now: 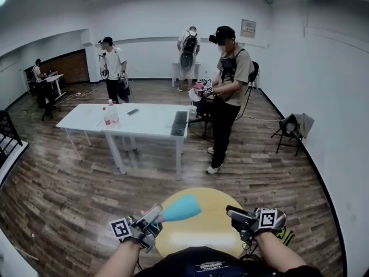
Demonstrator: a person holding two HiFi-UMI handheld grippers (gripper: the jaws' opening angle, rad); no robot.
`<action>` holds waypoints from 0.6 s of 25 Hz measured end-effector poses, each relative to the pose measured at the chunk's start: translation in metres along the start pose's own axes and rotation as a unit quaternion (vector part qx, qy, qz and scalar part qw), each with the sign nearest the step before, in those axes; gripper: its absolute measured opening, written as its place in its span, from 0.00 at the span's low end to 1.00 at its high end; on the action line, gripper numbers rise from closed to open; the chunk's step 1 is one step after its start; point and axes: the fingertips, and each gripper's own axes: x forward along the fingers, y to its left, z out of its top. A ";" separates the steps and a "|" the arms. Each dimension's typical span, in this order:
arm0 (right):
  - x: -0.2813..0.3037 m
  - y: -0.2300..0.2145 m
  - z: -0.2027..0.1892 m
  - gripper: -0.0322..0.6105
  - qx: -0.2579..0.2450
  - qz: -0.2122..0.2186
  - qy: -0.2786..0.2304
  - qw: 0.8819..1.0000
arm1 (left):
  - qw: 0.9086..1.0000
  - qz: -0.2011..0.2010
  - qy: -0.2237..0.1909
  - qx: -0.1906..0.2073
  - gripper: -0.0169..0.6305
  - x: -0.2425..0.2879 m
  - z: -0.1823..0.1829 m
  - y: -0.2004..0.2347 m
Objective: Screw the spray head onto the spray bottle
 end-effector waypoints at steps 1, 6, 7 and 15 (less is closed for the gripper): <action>-0.006 -0.002 0.008 0.55 0.013 0.002 -0.031 0.999 | 1.000 0.006 -0.008 -0.004 0.09 -0.004 0.002 0.003; -0.011 -0.005 0.016 0.09 -0.027 -0.027 -0.063 0.997 | 1.000 0.022 -0.002 -0.004 0.09 -0.005 -0.007 0.013; -0.011 -0.004 0.015 0.09 -0.033 -0.027 -0.061 0.997 | 1.000 0.021 0.001 -0.003 0.09 -0.003 -0.010 0.012; -0.013 -0.006 0.018 0.09 -0.040 -0.034 -0.080 0.995 | 1.000 0.018 0.008 -0.005 0.09 -0.001 -0.016 0.012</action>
